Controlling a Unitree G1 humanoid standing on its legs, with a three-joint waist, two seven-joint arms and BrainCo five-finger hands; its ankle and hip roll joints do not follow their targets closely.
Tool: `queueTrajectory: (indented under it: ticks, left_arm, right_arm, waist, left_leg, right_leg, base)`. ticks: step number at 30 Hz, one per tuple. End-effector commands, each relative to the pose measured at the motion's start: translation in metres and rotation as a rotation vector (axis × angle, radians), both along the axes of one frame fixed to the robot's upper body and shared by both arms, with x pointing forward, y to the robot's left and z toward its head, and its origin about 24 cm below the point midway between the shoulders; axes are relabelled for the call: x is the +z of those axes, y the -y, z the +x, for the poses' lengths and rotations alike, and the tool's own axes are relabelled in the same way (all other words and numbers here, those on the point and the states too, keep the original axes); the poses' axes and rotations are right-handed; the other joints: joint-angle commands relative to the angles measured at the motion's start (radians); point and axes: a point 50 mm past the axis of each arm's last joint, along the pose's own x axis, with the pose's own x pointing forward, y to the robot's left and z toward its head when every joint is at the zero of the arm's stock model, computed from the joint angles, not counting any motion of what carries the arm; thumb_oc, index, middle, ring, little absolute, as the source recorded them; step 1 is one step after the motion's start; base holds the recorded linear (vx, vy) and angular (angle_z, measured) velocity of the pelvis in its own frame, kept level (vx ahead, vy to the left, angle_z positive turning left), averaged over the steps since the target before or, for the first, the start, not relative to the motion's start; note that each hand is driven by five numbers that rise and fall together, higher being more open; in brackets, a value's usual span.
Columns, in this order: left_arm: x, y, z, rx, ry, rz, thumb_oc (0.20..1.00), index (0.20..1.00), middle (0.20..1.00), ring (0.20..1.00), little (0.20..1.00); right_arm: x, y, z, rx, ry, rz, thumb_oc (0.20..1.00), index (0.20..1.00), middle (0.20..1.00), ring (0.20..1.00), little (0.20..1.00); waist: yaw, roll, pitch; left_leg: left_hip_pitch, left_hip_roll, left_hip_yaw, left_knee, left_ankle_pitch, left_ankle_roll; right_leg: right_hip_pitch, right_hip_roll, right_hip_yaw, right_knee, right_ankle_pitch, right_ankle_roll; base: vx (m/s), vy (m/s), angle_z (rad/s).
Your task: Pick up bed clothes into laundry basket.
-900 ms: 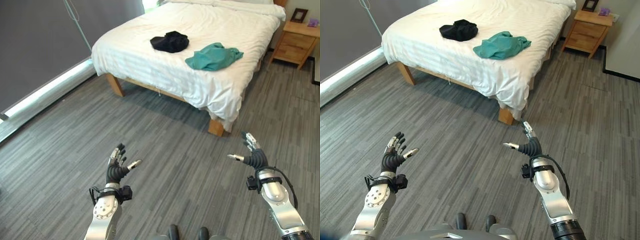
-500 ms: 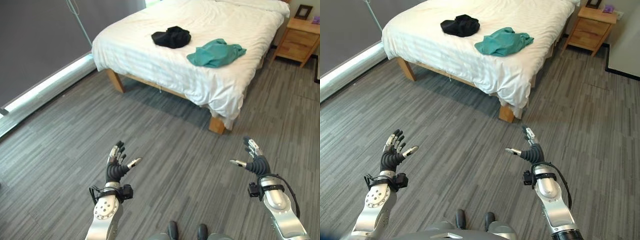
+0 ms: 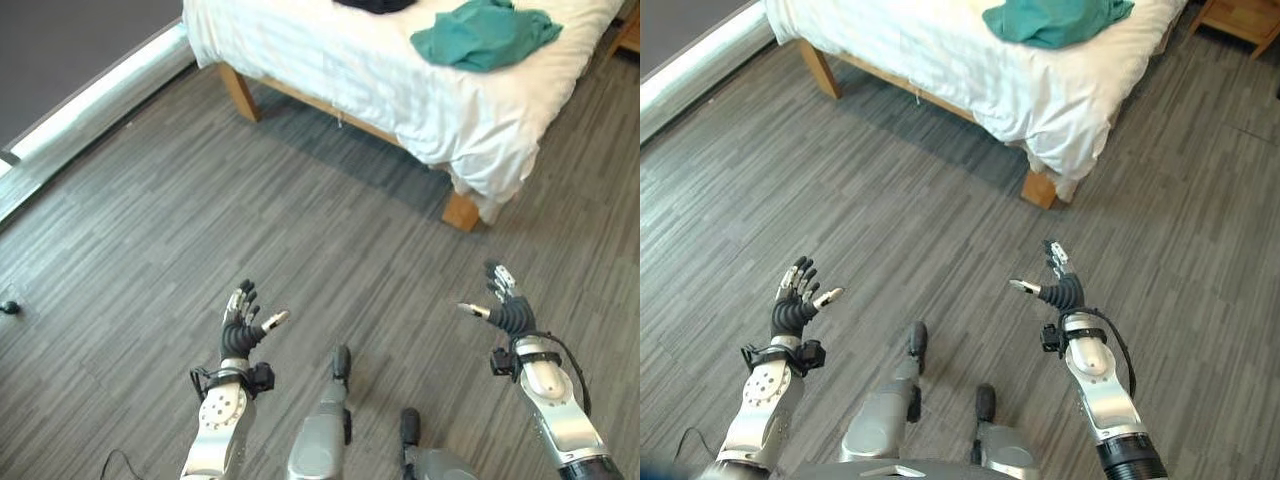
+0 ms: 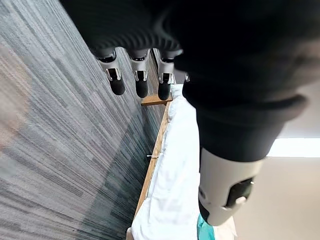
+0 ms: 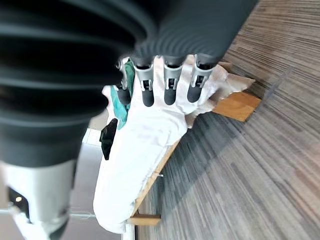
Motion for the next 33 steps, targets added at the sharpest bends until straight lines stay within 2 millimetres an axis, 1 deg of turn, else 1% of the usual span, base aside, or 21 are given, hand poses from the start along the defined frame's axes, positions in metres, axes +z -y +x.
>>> queueTrajectory:
  ticks: [1,2,4,5,8,9,10,13,16,17,19,20,22,23,24,26,28,29,30,31,33]
  left_arm:
    - [0.026,-0.016,0.001,-0.046,0.093,0.113,1.0,1.0,1.0,1.0,1.0]
    - [0.032,-0.019,0.005,-0.058,0.108,0.135,1.0,1.0,1.0,1.0,1.0]
    - [0.033,-0.021,0.006,-0.052,0.112,0.138,1.0,1.0,1.0,1.0,1.0]
    - [0.035,-0.019,0.01,-0.056,0.123,0.142,1.0,1.0,1.0,1.0,1.0]
    - [0.037,-0.018,0.013,-0.066,0.133,0.133,1.0,1.0,1.0,1.0,1.0]
    - [0.037,-0.015,0.012,-0.085,0.138,0.122,1.0,1.0,1.0,1.0,1.0]
    - [0.037,-0.016,0.012,-0.085,0.136,0.121,1.0,1.0,1.0,1.0,1.0]
    - [0.037,-0.013,0.019,-0.099,0.133,0.132,1.0,1.0,1.0,1.0,1.0]
    - [0.035,-0.008,0.017,-0.118,0.139,0.136,1.0,1.0,1.0,1.0,1.0]
    - [0.034,-0.007,0.015,-0.115,0.139,0.127,1.0,1.0,1.0,1.0,1.0]
    - [0.034,0.001,0.016,-0.122,0.151,0.088,1.0,1.0,1.0,1.0,1.0]
    - [0.034,0.001,0.016,-0.122,0.151,0.088,1.0,1.0,1.0,1.0,1.0]
    - [0.037,0.003,0.015,-0.125,0.173,0.066,1.0,1.0,1.0,1.0,1.0]
    - [0.037,0.003,0.016,-0.125,0.173,0.067,1.0,1.0,1.0,1.0,1.0]
    - [0.038,0.003,0.017,-0.116,0.177,0.078,1.0,1.0,1.0,1.0,1.0]
    - [0.036,0.0,0.015,-0.094,0.167,0.066,1.0,1.0,1.0,1.0,1.0]
    - [0.035,-0.002,0.013,-0.078,0.159,0.065,1.0,1.0,1.0,1.0,1.0]
    - [0.031,-0.004,0.007,-0.049,0.144,0.056,1.0,1.0,1.0,1.0,1.0]
    - [0.031,-0.004,0.007,-0.049,0.145,0.055,1.0,1.0,1.0,1.0,1.0]
    - [0.027,-0.004,0.003,-0.019,0.133,0.042,1.0,1.0,1.0,1.0,1.0]
    - [0.026,-0.001,0.002,-0.017,0.134,0.026,1.0,1.0,1.0,1.0,1.0]
  right_arm:
    - [0.02,-0.019,0.001,0.083,0.118,-0.016,1.0,1.0,1.0,1.0,1.0]
    - [0.023,-0.025,0.004,0.112,0.128,-0.03,1.0,1.0,1.0,1.0,1.0]
    - [0.024,-0.026,0.005,0.112,0.136,-0.041,1.0,1.0,1.0,1.0,1.0]
    - [0.027,-0.03,0.007,0.121,0.151,-0.052,1.0,1.0,1.0,1.0,1.0]
    - [0.032,-0.031,0.009,0.126,0.173,-0.059,1.0,1.0,1.0,1.0,1.0]
    - [0.037,-0.029,0.009,0.125,0.191,-0.053,1.0,1.0,1.0,1.0,1.0]
    - [0.036,-0.029,0.009,0.125,0.189,-0.053,1.0,1.0,1.0,1.0,1.0]
    - [0.038,-0.027,0.011,0.093,0.201,-0.021,1.0,1.0,1.0,1.0,1.0]
    - [0.033,-0.029,0.006,0.098,0.189,-0.009,1.0,1.0,1.0,1.0,1.0]
    - [0.03,-0.028,0.005,0.099,0.178,-0.011,1.0,1.0,1.0,1.0,1.0]
    - [0.026,-0.022,0.003,0.089,0.154,-0.031,1.0,1.0,1.0,1.0,1.0]
    - [0.026,-0.022,0.003,0.089,0.154,-0.031,1.0,1.0,1.0,1.0,1.0]
    - [0.032,-0.01,0.004,0.042,0.176,-0.105,1.0,1.0,1.0,1.0,1.0]
    - [0.032,-0.01,0.004,0.04,0.176,-0.105,1.0,1.0,1.0,1.0,1.0]
    - [0.039,0.002,0.006,-0.03,0.207,-0.185,1.0,1.0,1.0,1.0,1.0]
    - [0.045,0.013,0.007,-0.109,0.234,-0.239,1.0,1.0,1.0,1.0,1.0]
    - [0.052,0.02,0.007,-0.156,0.265,-0.283,1.0,1.0,1.0,1.0,1.0]
    - [0.064,0.027,0.009,-0.225,0.324,-0.355,1.0,1.0,1.0,1.0,1.0]
    - [0.064,0.027,0.009,-0.226,0.325,-0.357,1.0,1.0,1.0,1.0,1.0]
    - [0.079,0.037,0.015,-0.325,0.398,-0.452,1.0,1.0,1.0,1.0,1.0]
    - [0.094,0.05,0.015,-0.43,0.465,-0.531,1.0,1.0,1.0,1.0,1.0]
  waist:
    - [-0.008,-0.073,-0.078]
    - [-0.045,-0.066,-0.054]
    - [-0.059,-0.057,-0.055]
    - [-0.075,-0.034,-0.041]
    - [-0.106,-0.03,-0.027]
    - [-0.129,-0.044,-0.027]
    - [-0.133,-0.039,-0.026]
    - [-0.174,-0.058,-0.027]
    - [-0.186,-0.065,-0.05]
    - [-0.19,-0.06,-0.062]
    - [-0.194,-0.04,-0.061]
    - [-0.194,-0.04,-0.061]
    - [-0.183,-0.057,-0.041]
    - [-0.183,-0.055,-0.04]
    - [-0.173,-0.07,-0.025]
    - [-0.158,-0.073,-0.023]
    - [-0.147,-0.08,-0.024]
    - [-0.128,-0.052,-0.037]
    - [-0.127,-0.053,-0.039]
    - [-0.096,-0.034,-0.05]
    - [-0.081,-0.031,-0.052]
  left_leg:
    - [-0.002,-0.013,0.03,0.025,0.025,0.069]
    - [0.067,-0.012,0.032,0.012,-0.009,0.093]
    - [0.087,-0.01,0.037,0.012,-0.039,0.097]
    - [0.125,0.014,0.046,0.012,-0.064,0.098]
    - [0.157,0.01,0.04,0.012,-0.099,0.09]
    - [0.192,-0.011,0.041,0.012,-0.138,0.083]
    - [0.199,-0.006,0.036,0.012,-0.146,0.081]
    - [0.298,-0.013,0.027,0.012,-0.238,0.052]
    - [0.384,-0.015,0.03,0.012,-0.297,0.048]
    - [0.403,-0.009,0.034,0.022,-0.297,0.041]
    - [0.363,0.019,0.045,0.229,-0.29,0.005]
    - [0.363,0.019,0.045,0.229,-0.29,0.005]
    - [0.202,0.041,0.056,0.559,-0.174,-0.044]
    - [0.195,0.044,0.053,0.571,-0.177,-0.045]
    - [0.117,0.086,0.088,0.638,-0.159,-0.043]
    - [0.089,0.125,0.118,0.542,-0.2,-0.021]
    - [0.08,0.11,0.124,0.453,-0.208,-0.003]
    - [0.08,0.098,0.093,0.23,-0.152,-0.004]
    - [0.085,0.094,0.096,0.212,-0.136,-0.003]
    - [0.064,0.086,0.042,0.035,-0.064,-0.007]
    - [0.002,0.09,0.02,0.012,-0.042,-0.023]
  right_leg:
    - [0.063,-0.065,-0.031,0.291,-0.013,0.117]
    - [-0.07,-0.047,-0.023,0.521,0.125,0.161]
    - [-0.114,-0.054,-0.039,0.584,0.125,0.173]
    - [-0.202,-0.083,-0.11,0.614,0.138,0.16]
    - [-0.26,-0.092,-0.181,0.524,0.078,0.128]
    - [-0.308,-0.076,-0.215,0.338,0.058,0.105]
    - [-0.291,-0.071,-0.222,0.322,0.058,0.105]
    - [-0.334,-0.07,-0.313,0.041,0.154,0.125]
    - [-0.301,-0.067,-0.32,0.005,0.184,0.108]
    - [-0.286,-0.065,-0.32,0.003,0.189,0.102]
    - [-0.226,-0.055,-0.331,-0.007,0.184,0.078]
    - [-0.226,-0.055,-0.331,-0.007,0.184,0.078]
    - [-0.154,-0.069,-0.336,-0.01,0.146,0.033]
    - [-0.155,-0.067,-0.337,-0.01,0.146,0.031]
    - [-0.123,-0.081,-0.331,-0.01,0.126,0.029]
    - [-0.095,-0.086,-0.318,-0.01,0.106,0.043]
    - [-0.088,-0.094,-0.305,-0.01,0.097,0.056]
    - [-0.069,-0.078,-0.273,-0.01,0.073,0.079]
    - [-0.073,-0.08,-0.272,-0.01,0.077,0.079]
    - [-0.035,-0.073,-0.236,-0.01,0.039,0.089]
    - [-0.008,-0.079,-0.216,-0.01,0.015,0.087]
  base:
    - [0.47,0.32,-0.54]
    - [0.32,0.28,-0.22]
    - [0.27,0.173,-0.1]
    - [0.25,0.117,0.18]
    - [0.35,0.046,0.05]
    - [0.34,-0.028,0.13]
    - [0.47,-0.048,0.2]
    - [0.52,-0.077,0.4]
    - [0.48,-0.059,0.24]
    - [0.56,-0.031,0.46]
    - [0.3,-0.053,0.34]
    - [0.19,-0.1,0.09]
    - [0.22,-0.109,-0.09]
    - [0.32,-0.062,-0.49]
    - [0.27,0.016,-0.55]
    - [0.4,0.104,-0.35]
    - [0.32,0.185,-0.34]
    - [0.24,0.201,-0.75]
    - [0.54,0.378,-0.75]
    - [0.34,0.241,-0.71]
    - [0.39,0.288,-0.87]
